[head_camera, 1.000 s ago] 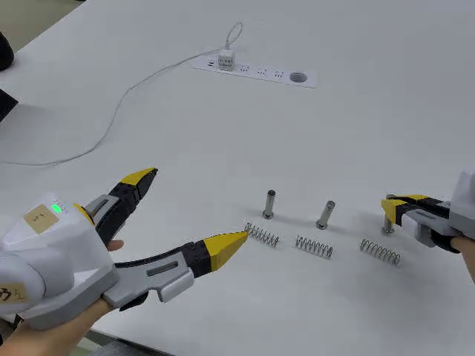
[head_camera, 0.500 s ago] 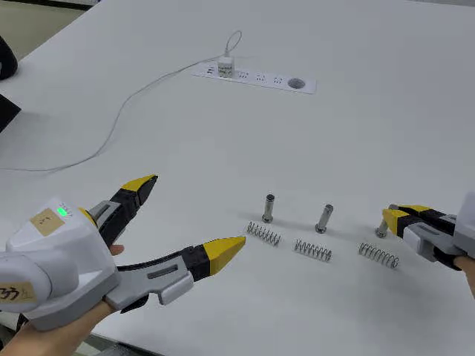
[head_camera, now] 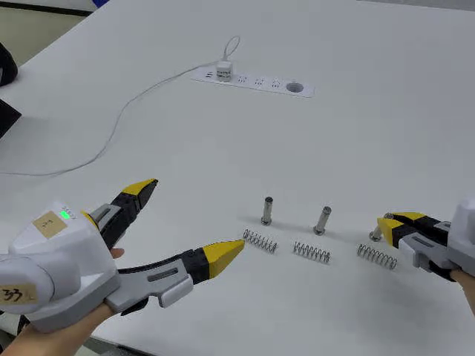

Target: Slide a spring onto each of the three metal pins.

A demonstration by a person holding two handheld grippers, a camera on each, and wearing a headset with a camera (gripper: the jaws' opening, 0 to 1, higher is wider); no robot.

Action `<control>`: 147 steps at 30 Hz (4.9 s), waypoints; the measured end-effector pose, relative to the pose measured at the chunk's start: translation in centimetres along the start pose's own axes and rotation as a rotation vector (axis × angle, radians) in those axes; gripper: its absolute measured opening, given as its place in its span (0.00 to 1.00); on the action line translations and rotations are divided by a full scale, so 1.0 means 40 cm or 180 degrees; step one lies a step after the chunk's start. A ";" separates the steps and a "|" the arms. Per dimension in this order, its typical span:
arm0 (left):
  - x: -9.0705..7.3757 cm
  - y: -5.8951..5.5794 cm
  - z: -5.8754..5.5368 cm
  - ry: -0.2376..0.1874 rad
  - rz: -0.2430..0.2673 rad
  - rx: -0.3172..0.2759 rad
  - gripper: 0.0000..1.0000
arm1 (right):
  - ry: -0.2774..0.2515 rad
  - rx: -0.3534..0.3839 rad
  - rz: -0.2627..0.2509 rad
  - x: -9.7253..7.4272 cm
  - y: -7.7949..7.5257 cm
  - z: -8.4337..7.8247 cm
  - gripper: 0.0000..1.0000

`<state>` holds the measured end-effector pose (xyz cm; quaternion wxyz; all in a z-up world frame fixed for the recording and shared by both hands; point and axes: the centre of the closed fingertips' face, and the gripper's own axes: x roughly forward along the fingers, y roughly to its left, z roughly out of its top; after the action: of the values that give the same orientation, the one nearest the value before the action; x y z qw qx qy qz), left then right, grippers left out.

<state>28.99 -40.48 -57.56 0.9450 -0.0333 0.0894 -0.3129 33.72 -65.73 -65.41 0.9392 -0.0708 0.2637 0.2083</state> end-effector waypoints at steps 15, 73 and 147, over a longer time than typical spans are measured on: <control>-0.001 -0.005 0.004 -0.0008 -0.0020 0.0018 0.94 | -0.0190 0.0018 0.0147 -0.045 -0.009 0.051 0.22; 0.020 -0.084 0.028 0.0150 -0.0520 0.0038 0.77 | 0.0042 -0.0583 0.1490 -0.079 0.103 -0.098 0.11; 0.066 -0.438 -0.009 0.0561 -0.2618 0.1815 0.10 | -0.0209 -0.1745 0.2488 -0.281 0.373 0.106 0.12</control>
<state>20.75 -56.12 -56.21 0.7039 0.2201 0.0593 -0.6727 20.60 -55.22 -56.24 0.7451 -0.2047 0.1761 0.6099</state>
